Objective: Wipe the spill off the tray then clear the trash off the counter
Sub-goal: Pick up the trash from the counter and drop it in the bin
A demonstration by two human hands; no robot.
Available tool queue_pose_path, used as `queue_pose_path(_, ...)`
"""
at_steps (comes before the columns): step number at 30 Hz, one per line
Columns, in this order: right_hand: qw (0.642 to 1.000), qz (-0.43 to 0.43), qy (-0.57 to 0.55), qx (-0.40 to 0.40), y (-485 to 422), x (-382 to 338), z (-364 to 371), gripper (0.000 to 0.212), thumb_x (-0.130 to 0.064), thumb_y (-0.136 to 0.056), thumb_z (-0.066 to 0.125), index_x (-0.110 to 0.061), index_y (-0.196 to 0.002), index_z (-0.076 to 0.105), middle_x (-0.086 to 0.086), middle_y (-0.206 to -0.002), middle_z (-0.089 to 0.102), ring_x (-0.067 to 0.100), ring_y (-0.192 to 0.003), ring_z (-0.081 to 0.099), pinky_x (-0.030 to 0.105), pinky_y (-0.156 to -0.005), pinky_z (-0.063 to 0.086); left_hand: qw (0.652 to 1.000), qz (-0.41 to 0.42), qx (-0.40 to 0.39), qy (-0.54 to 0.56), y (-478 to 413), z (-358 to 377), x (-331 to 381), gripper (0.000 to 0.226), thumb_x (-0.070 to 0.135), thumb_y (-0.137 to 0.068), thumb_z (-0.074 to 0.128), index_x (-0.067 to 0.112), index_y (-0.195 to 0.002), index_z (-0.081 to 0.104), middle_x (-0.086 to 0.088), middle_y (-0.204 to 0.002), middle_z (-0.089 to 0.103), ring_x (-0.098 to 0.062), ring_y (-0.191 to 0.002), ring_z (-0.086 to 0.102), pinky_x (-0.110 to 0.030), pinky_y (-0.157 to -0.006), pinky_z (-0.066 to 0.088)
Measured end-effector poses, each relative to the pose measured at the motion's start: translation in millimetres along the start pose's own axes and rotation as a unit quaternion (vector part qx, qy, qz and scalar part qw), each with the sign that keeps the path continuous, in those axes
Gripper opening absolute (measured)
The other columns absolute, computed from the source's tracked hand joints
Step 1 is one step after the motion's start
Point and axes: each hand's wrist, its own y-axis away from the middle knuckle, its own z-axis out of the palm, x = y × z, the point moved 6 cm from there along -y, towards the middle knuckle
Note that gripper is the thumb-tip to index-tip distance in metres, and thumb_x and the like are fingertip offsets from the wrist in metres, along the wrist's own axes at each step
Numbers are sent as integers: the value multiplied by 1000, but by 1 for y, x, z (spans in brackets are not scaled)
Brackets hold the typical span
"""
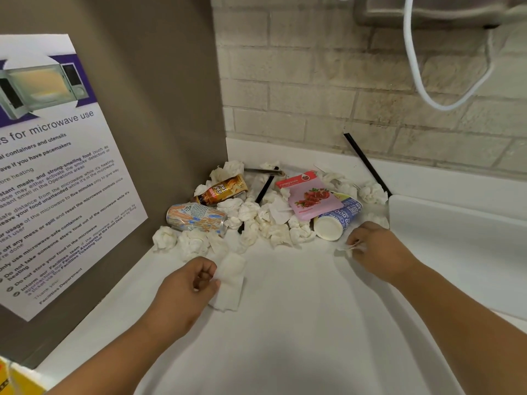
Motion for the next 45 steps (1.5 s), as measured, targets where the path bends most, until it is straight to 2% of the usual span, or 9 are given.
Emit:
queue_pose_path(4,998,28,29,57,-10,17,-13,18,2,-73,68,-8,-87,73,18,-126,53,39,-115,51,34,-95,40,991,56,24,-120,-8,-11,3,17,15,-85,61,29,-80,53,9,-75,58,-6,-67,52,-12,-56,38)
queue_pose_path(8,985,80,127,-79,-25,36,2,25,-20,-88,58,-22,-112,64,16,-153,22,29,-145,13,34,-117,17,969,103,15,-226,-18,-11,-7,20,12,-82,60,30,-85,54,11,-87,56,-11,-83,53,-20,-65,41)
queue_pose_path(15,980,93,147,-96,-24,24,6,29,-23,-91,55,-12,-118,53,14,-146,28,33,-134,32,36,-102,38,940,165,20,-296,-23,-3,-22,29,11,-63,79,30,-73,59,-12,-142,44,-37,-132,38,-49,-95,44)
queue_pose_path(22,978,62,182,-82,-23,21,0,28,-29,-89,57,-15,-113,56,11,-127,39,31,-118,41,36,-97,42,955,99,24,-279,-48,-9,-35,66,31,-68,80,32,-125,46,-6,-158,5,-28,-146,8,-47,-112,29)
queue_pose_path(27,982,80,161,-53,-19,18,1,21,-15,-88,54,-13,-108,57,9,-123,41,32,-104,50,34,-83,47,964,41,-41,-260,-57,-9,-40,60,34,-71,77,34,-123,46,-5,-150,21,-26,-138,25,-38,-108,34)
queue_pose_path(31,989,79,116,-40,-7,6,5,19,-9,-83,55,-13,-101,62,6,-119,45,29,-97,56,31,-78,47,955,57,-4,-290,-46,-13,-37,35,27,-76,70,32,-105,52,1,-137,30,-21,-116,44,-30,-85,45)
queue_pose_path(35,998,53,22,-12,13,-19,6,15,-5,-77,62,-8,-92,66,8,-110,50,30,-89,61,30,-81,46,955,87,21,-284,-34,-19,-37,33,14,-70,67,32,-86,45,9,-114,37,-16,-86,48,-26,-61,36)
queue_pose_path(38,996,40,-82,17,32,-44,1,22,2,-72,67,-19,-76,60,4,-98,50,23,-80,57,12,-70,36,961,89,40,-257,-23,-24,-34,37,14,-66,72,28,-83,42,10,-100,40,-14,-72,48,-25,-53,32)
queue_pose_path(45,978,3,-207,-1,56,-90,2,32,-5,-75,67,-33,-72,52,-6,-96,54,4,-86,53,4,-70,35,991,42,103,-76,5,-43,-32,66,14,-65,79,40,-113,42,17,-105,47,-7,-88,56,-23,-69,43)
